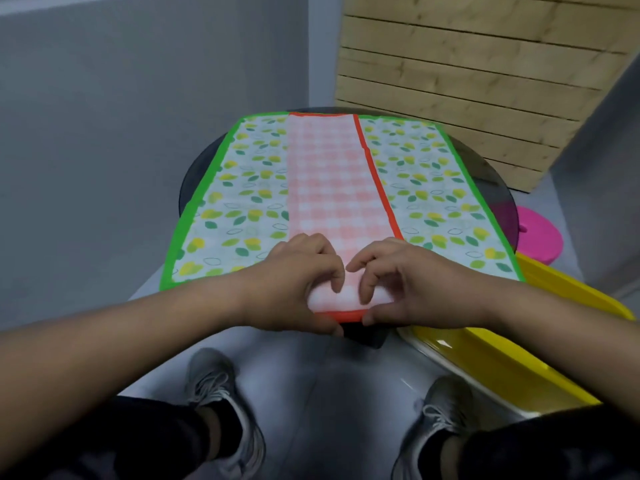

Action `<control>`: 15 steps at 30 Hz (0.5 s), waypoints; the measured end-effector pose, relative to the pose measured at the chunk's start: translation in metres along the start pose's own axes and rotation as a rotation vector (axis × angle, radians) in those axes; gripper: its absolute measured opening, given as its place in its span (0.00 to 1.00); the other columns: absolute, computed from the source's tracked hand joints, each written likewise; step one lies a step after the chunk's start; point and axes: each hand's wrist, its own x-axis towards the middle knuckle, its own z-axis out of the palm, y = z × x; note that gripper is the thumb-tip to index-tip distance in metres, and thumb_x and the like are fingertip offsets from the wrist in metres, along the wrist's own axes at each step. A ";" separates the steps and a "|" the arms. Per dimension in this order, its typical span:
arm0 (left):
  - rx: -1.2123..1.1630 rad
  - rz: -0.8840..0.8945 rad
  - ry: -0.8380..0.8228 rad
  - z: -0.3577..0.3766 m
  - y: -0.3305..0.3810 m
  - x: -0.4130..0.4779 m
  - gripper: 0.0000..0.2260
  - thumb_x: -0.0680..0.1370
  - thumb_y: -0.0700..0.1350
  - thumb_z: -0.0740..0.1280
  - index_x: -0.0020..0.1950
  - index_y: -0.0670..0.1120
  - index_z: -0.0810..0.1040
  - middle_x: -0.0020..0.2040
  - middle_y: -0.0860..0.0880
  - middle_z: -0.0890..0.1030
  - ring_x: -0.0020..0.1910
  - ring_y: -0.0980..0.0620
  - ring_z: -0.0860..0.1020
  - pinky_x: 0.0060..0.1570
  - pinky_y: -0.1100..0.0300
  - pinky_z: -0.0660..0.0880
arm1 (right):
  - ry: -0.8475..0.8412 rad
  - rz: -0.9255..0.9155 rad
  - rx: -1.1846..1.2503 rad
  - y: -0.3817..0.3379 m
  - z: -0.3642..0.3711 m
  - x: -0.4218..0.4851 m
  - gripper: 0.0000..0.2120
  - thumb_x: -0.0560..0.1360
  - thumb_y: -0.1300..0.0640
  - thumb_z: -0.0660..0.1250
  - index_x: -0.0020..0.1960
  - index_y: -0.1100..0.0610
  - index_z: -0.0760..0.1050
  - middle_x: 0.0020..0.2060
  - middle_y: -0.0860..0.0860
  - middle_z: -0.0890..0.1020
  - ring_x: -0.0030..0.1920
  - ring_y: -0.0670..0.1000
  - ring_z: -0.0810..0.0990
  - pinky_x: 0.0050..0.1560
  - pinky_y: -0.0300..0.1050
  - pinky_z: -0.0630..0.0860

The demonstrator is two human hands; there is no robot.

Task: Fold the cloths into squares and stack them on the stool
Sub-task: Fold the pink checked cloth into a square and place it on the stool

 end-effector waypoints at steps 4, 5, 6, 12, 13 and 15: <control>-0.145 -0.052 0.042 -0.003 -0.004 0.003 0.23 0.62 0.66 0.74 0.51 0.56 0.79 0.53 0.57 0.72 0.57 0.55 0.69 0.63 0.53 0.68 | 0.036 0.028 0.010 0.001 -0.003 0.002 0.11 0.66 0.45 0.79 0.44 0.48 0.82 0.60 0.42 0.77 0.62 0.43 0.71 0.63 0.39 0.68; -0.163 -0.050 0.052 -0.002 -0.005 0.004 0.22 0.62 0.65 0.74 0.50 0.56 0.80 0.53 0.58 0.72 0.57 0.55 0.69 0.63 0.53 0.68 | 0.038 0.037 0.005 0.001 -0.003 0.003 0.12 0.66 0.45 0.79 0.44 0.47 0.82 0.60 0.42 0.77 0.62 0.43 0.71 0.64 0.40 0.68; -0.175 -0.044 0.063 -0.001 -0.006 0.004 0.21 0.62 0.65 0.75 0.49 0.57 0.80 0.53 0.58 0.73 0.57 0.55 0.69 0.63 0.54 0.68 | 0.035 0.047 -0.001 0.002 -0.002 0.003 0.12 0.66 0.44 0.79 0.45 0.47 0.82 0.60 0.42 0.76 0.62 0.43 0.71 0.64 0.40 0.68; -0.287 0.003 0.108 -0.001 -0.007 0.002 0.08 0.67 0.54 0.80 0.40 0.55 0.84 0.50 0.57 0.77 0.54 0.57 0.74 0.55 0.63 0.70 | 0.049 0.059 -0.017 0.002 0.002 0.003 0.15 0.63 0.41 0.79 0.44 0.47 0.81 0.60 0.42 0.77 0.61 0.42 0.70 0.61 0.31 0.64; -0.326 0.006 0.115 -0.003 -0.005 0.002 0.06 0.68 0.50 0.80 0.39 0.53 0.84 0.49 0.55 0.79 0.52 0.57 0.76 0.51 0.66 0.70 | 0.053 0.050 -0.012 0.001 0.001 0.003 0.15 0.64 0.41 0.79 0.44 0.47 0.81 0.59 0.42 0.77 0.60 0.41 0.71 0.60 0.29 0.63; -0.394 0.001 0.124 -0.009 -0.003 0.003 0.05 0.69 0.46 0.80 0.39 0.49 0.85 0.44 0.53 0.81 0.47 0.55 0.79 0.46 0.69 0.70 | 0.061 0.032 0.007 0.002 -0.002 0.004 0.14 0.65 0.43 0.79 0.44 0.48 0.81 0.57 0.43 0.79 0.59 0.40 0.74 0.59 0.29 0.66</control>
